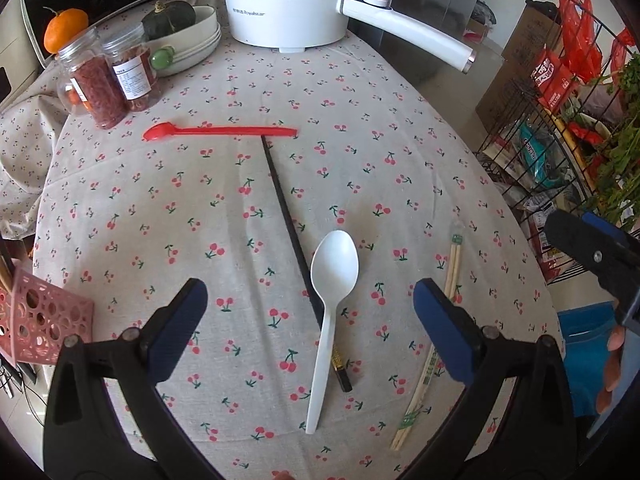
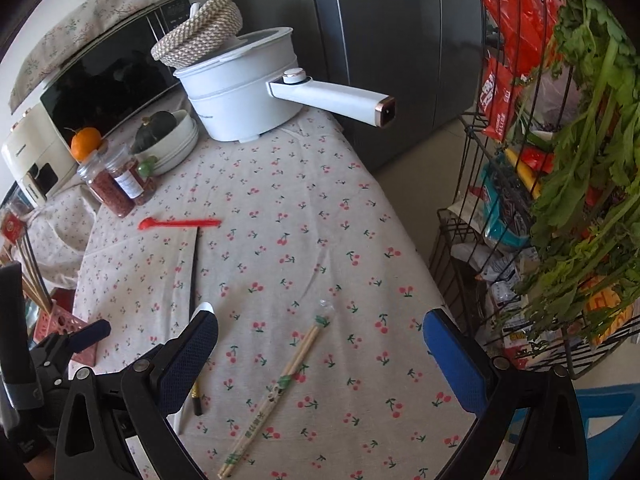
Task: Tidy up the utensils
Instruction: 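Grasp the white plastic spoon with the left tool while the right tool approaches the wrapped chopsticks, then grasp the paper-wrapped disposable chopsticks with the right tool while the left tool lifts the spoon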
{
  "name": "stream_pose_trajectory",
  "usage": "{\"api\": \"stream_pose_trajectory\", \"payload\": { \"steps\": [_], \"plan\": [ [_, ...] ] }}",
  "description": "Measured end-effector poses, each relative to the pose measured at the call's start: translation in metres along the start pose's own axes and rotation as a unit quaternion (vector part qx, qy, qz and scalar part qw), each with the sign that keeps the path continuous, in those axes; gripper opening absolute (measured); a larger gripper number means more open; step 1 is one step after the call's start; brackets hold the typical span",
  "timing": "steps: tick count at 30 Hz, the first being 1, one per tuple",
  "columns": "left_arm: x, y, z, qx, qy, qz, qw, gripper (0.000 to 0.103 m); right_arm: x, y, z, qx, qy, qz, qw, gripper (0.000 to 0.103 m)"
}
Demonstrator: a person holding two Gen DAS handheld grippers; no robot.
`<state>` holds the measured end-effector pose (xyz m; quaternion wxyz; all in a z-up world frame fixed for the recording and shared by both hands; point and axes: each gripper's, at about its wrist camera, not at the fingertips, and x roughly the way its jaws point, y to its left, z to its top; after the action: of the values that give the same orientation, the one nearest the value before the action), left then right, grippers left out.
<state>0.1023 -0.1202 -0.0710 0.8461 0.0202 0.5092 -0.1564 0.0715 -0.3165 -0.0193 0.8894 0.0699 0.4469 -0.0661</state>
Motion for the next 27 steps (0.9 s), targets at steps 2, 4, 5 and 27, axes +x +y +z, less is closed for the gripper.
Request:
{"api": "stream_pose_trajectory", "payload": {
  "steps": [2,4,5,27],
  "plan": [
    [0.01,-0.003,0.002,0.003,0.008,-0.009,0.9999,0.093,0.002,-0.005,-0.001,0.001,0.005,-0.006,1.0,0.103],
    [0.02,-0.006,0.003,0.009,0.02,-0.018,0.9996,0.077,0.006,-0.009,-0.002,0.002,0.013,-0.01,1.0,0.103],
    [0.026,-0.008,0.003,0.012,0.027,-0.024,0.9993,0.069,0.008,-0.011,-0.002,0.004,0.017,-0.01,1.0,0.103],
    [0.051,-0.015,0.008,0.038,0.034,-0.039,0.9979,0.037,0.034,-0.021,-0.005,0.023,0.068,-0.002,0.997,0.103]
  ]
}}
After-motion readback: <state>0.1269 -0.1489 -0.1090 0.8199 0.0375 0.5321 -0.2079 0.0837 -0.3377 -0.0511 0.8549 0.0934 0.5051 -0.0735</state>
